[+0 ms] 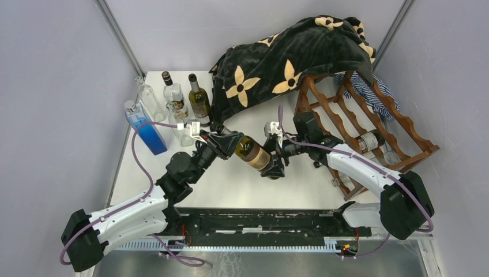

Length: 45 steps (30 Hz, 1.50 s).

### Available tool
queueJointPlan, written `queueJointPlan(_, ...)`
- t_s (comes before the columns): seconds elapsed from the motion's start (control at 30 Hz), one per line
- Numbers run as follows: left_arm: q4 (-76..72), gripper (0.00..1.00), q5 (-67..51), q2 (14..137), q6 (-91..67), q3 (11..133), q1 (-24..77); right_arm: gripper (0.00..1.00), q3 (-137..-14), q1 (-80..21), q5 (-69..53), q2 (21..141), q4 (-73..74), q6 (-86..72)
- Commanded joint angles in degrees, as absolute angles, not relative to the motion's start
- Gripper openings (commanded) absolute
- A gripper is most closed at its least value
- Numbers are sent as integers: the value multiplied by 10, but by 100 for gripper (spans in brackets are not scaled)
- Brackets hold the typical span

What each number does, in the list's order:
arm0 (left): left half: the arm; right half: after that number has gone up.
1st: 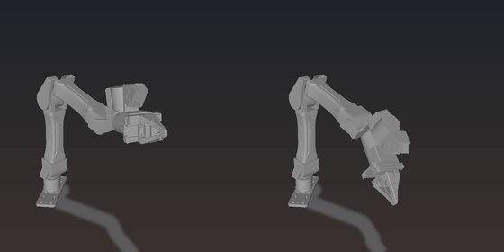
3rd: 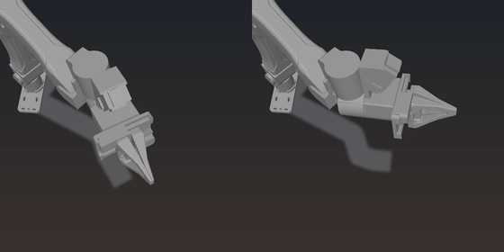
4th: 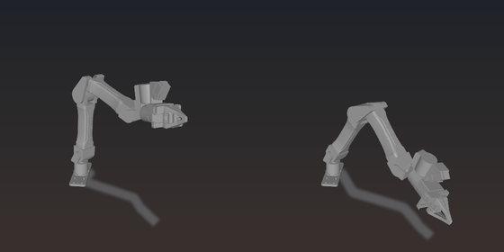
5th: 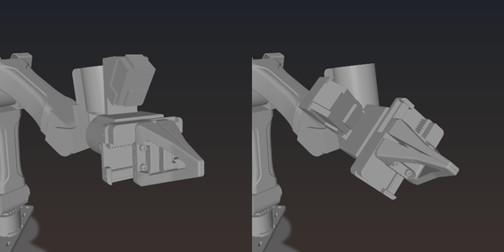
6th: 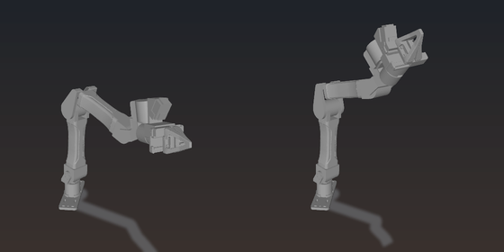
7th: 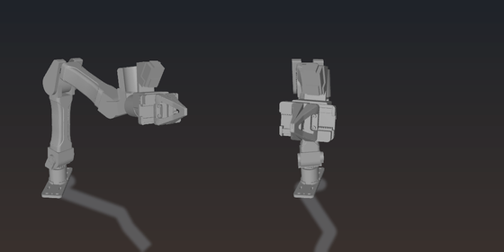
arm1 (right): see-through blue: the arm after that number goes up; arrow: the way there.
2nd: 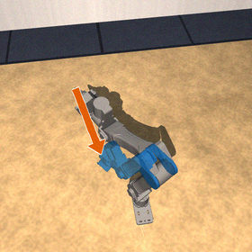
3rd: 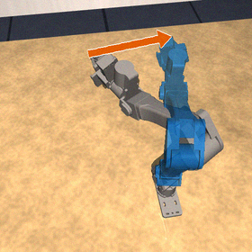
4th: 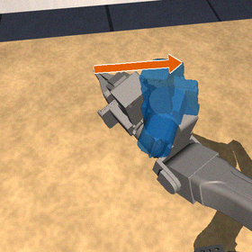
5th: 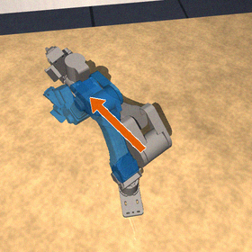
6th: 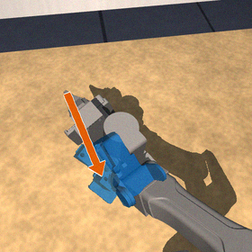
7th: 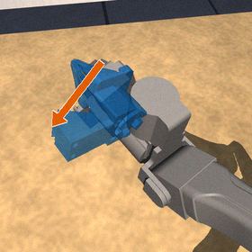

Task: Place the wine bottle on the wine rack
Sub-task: Pick up the wine bottle from the center of the board.

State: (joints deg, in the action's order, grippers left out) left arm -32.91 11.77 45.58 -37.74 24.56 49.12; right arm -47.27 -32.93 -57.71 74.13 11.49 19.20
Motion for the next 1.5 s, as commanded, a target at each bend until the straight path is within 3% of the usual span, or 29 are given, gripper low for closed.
queueJointPlan(0.0, -488, 2, 174, 458, -430, 250, 506, 98, -452, -335, -619, 749, 34, 149)
queueJointPlan(0.33, -554, 2, 187, 498, -449, 241, 521, 98, -432, -338, -607, 761, 4, 131)
queueJointPlan(0.47, -566, 2, 187, 507, -451, 239, 522, 87, -432, -339, -602, 762, -9, 131)
queueJointPlan(0.6, -558, 2, 186, 504, -444, 237, 522, 46, -439, -340, -599, 759, 17, 163)
queueJointPlan(0.63, -548, 6, 186, 501, -442, 238, 522, 29, -444, -339, -598, 758, 30, 175)
queueJointPlan(0.73, -489, 30, 180, 485, -436, 248, 522, 0, -461, -339, -600, 753, 67, 212)
queueJointPlan(0.9, -331, 69, 165, 441, -410, 278, 522, 0, -482, -335, -616, 746, 129, 276)
queueJointPlan(1.03, -143, 86, 165, 407, -363, 324, 522, 0, -495, -329, -615, 750, 166, 316)
queueJointPlan(1.27, 94, 100, 159, 344, -309, 378, 522, 0, -516, -325, -560, 747, 239, 415)
queueJointPlan(1.47, 218, 100, 134, 321, -289, 419, 522, 0, -547, -325, -480, 734, 313, 537)
